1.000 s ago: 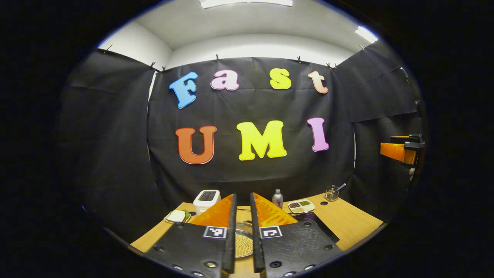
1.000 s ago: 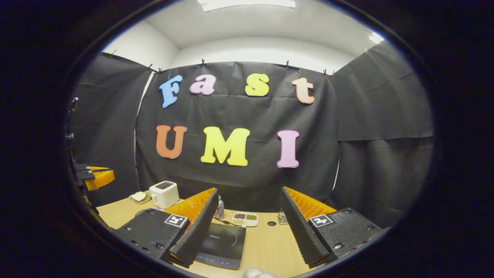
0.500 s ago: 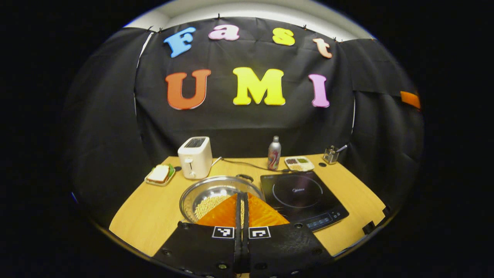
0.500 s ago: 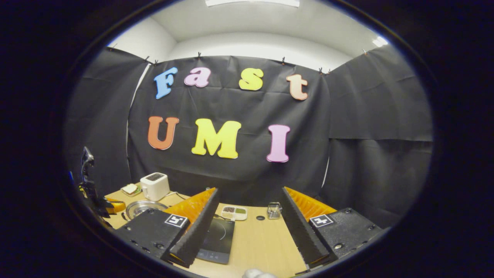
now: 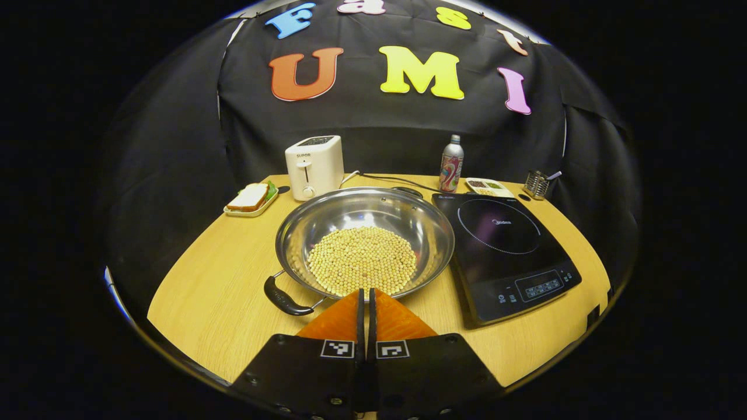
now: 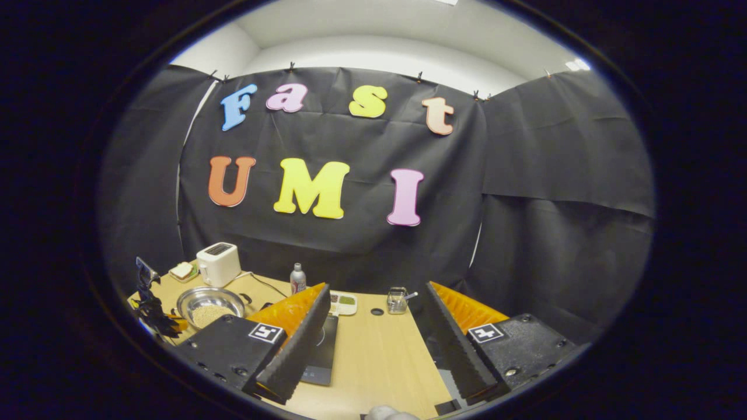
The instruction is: First push the handle of the pot to place it horizontally, then grasp the pot with both hands and set it on the induction cooktop.
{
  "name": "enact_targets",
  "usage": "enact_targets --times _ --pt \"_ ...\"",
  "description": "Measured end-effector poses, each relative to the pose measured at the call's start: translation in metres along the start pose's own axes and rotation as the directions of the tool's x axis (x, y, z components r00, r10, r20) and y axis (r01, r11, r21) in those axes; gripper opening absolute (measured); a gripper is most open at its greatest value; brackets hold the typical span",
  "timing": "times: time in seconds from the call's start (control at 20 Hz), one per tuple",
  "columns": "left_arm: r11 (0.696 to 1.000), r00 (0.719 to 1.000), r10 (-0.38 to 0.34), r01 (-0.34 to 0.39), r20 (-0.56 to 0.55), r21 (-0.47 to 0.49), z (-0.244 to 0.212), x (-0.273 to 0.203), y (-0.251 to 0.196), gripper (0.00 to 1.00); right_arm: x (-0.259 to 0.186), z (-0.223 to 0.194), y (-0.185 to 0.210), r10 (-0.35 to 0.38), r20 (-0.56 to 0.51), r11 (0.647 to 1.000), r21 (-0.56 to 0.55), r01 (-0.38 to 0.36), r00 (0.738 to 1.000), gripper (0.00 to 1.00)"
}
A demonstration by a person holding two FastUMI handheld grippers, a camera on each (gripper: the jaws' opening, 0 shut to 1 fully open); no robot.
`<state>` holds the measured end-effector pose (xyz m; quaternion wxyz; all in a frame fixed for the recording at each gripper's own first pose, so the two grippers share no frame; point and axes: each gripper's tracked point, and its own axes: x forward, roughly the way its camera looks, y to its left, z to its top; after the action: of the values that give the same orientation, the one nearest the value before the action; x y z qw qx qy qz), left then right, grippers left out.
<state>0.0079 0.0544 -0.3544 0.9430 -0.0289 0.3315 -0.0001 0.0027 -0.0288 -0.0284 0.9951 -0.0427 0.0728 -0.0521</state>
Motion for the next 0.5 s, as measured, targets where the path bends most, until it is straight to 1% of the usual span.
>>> enact_targets --times 0.25,0.3,0.35,0.4,0.5 --pt "0.998 0.999 0.032 -0.034 -0.035 -0.044 -0.013 0.010 0.017 0.00 -0.003 -0.002 0.001 -0.007 -0.006 1.000 -0.010 0.007 1.000 1.00" --pt "0.998 0.999 0.037 -0.039 -0.039 -0.046 -0.014 0.011 0.021 0.00 -0.002 -0.003 0.001 -0.008 -0.010 1.000 -0.009 0.008 1.000 0.98" --pt "0.998 0.998 0.041 -0.043 -0.049 -0.044 -0.017 0.013 0.024 0.00 -0.001 -0.005 0.003 -0.007 -0.013 1.000 -0.005 0.007 1.000 0.98" --pt "0.998 0.997 0.053 -0.055 -0.051 -0.036 -0.017 0.014 0.029 0.00 -0.001 -0.005 0.005 -0.005 -0.015 1.000 -0.001 0.005 1.000 1.00" --pt "0.997 0.996 0.065 -0.067 -0.065 -0.028 -0.018 0.012 0.037 0.00 0.001 -0.011 0.007 -0.002 -0.027 1.000 0.002 0.002 1.000 1.00"
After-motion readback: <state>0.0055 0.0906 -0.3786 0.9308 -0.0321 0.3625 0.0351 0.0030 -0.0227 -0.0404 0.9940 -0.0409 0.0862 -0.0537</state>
